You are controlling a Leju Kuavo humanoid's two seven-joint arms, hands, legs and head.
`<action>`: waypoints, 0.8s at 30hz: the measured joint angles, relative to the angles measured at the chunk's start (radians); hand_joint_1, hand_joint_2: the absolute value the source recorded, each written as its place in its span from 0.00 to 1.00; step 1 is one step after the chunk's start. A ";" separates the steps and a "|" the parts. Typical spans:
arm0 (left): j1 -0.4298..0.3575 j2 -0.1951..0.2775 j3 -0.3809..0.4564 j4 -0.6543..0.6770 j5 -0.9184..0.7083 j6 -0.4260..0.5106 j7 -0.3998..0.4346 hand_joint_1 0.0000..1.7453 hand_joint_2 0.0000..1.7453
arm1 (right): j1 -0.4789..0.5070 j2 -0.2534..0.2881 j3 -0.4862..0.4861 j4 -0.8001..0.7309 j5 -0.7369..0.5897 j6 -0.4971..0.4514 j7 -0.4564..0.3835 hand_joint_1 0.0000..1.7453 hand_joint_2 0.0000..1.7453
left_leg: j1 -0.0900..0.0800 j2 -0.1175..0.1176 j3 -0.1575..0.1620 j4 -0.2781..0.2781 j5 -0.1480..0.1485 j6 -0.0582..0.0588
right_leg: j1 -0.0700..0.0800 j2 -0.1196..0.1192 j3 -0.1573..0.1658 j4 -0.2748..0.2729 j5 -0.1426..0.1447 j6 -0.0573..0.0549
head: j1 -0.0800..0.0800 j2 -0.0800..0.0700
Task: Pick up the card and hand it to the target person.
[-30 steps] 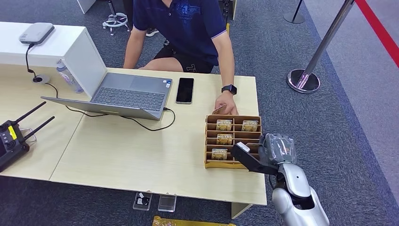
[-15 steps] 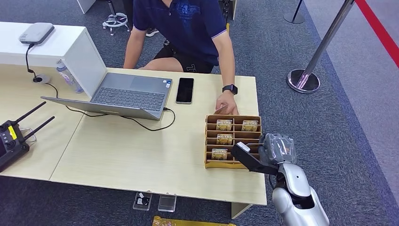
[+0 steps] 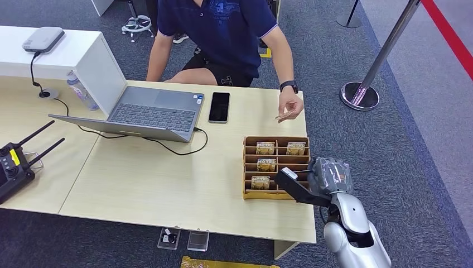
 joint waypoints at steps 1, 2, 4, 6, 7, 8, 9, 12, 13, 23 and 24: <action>0.000 0.000 0.000 0.000 0.000 0.000 0.001 0.00 1.00 | 0.001 -0.001 -0.002 -0.007 -0.002 -0.001 0.000 0.84 1.00 | 0.000 0.000 0.000 0.000 0.000 0.000 | 0.000 0.000 0.000 0.000 0.000 0.000 | 0.000 0.000; 0.000 0.000 0.001 0.000 0.000 0.000 0.001 0.00 1.00 | 0.001 -0.003 -0.005 -0.015 -0.003 -0.003 0.000 0.84 1.00 | 0.000 0.000 0.000 0.000 0.000 0.000 | 0.000 0.000 0.000 0.000 0.000 0.000 | 0.000 0.000; 0.001 0.000 0.001 0.000 0.002 0.000 0.002 0.00 1.00 | 0.002 -0.005 -0.012 -0.035 -0.006 -0.008 0.001 0.84 1.00 | 0.000 0.000 0.000 0.000 0.000 0.000 | 0.000 0.000 0.000 0.000 0.000 0.000 | 0.000 0.000; 0.001 0.000 0.002 0.000 0.005 -0.001 0.003 0.00 1.00 | 0.002 -0.007 -0.021 -0.058 -0.007 -0.013 0.001 0.84 1.00 | 0.000 0.000 0.000 0.000 0.000 0.000 | 0.000 0.000 0.000 0.000 0.000 0.000 | 0.000 0.000; 0.001 0.000 0.003 0.000 0.007 -0.002 0.003 0.00 1.00 | 0.002 -0.009 -0.025 -0.070 -0.008 -0.015 0.001 0.84 1.00 | 0.000 0.000 0.000 0.000 0.000 0.000 | 0.000 0.000 0.000 0.000 0.000 0.000 | 0.000 0.000; 0.002 0.000 0.003 0.000 0.009 -0.002 0.003 0.00 1.00 | 0.002 -0.010 -0.029 -0.082 -0.009 -0.016 0.001 0.84 1.00 | 0.000 0.000 0.000 0.000 0.000 0.000 | 0.000 0.000 0.000 0.000 0.000 0.000 | 0.000 0.000; 0.003 0.000 0.003 0.000 0.011 -0.002 0.003 0.00 1.00 | 0.002 -0.012 -0.033 -0.094 -0.010 -0.017 0.001 0.84 1.00 | 0.000 0.000 0.000 0.000 0.000 0.000 | 0.000 0.000 0.000 0.000 0.000 0.000 | 0.000 0.000; 0.005 0.000 0.006 0.001 0.016 -0.002 0.004 0.00 1.00 | -0.003 -0.018 -0.044 -0.123 -0.020 -0.018 -0.004 0.84 1.00 | 0.000 0.000 0.000 0.000 0.000 0.000 | 0.000 0.000 0.000 0.000 0.000 0.000 | 0.000 0.000; 0.006 0.000 0.008 0.002 0.018 -0.002 0.004 0.00 1.00 | -0.008 -0.021 -0.047 -0.130 -0.025 -0.019 -0.009 0.84 1.00 | 0.000 0.000 0.000 0.000 0.000 0.000 | 0.000 0.000 0.000 0.000 0.000 0.000 | 0.000 0.000; 0.011 0.000 0.026 0.008 0.031 0.005 0.003 0.00 1.00 | -0.118 -0.036 -0.050 -0.136 -0.108 -0.034 -0.064 0.84 1.00 | 0.000 0.000 -0.001 0.000 0.000 0.000 | 0.000 0.000 0.000 0.000 0.000 0.000 | -0.001 0.000; 0.011 0.000 0.026 0.008 0.031 0.005 0.004 0.00 1.00 | -0.132 -0.036 -0.049 -0.130 -0.117 -0.036 -0.068 0.84 1.00 | 0.000 0.000 -0.001 0.000 0.000 0.000 | 0.000 0.000 0.000 0.000 0.000 0.000 | -0.001 0.000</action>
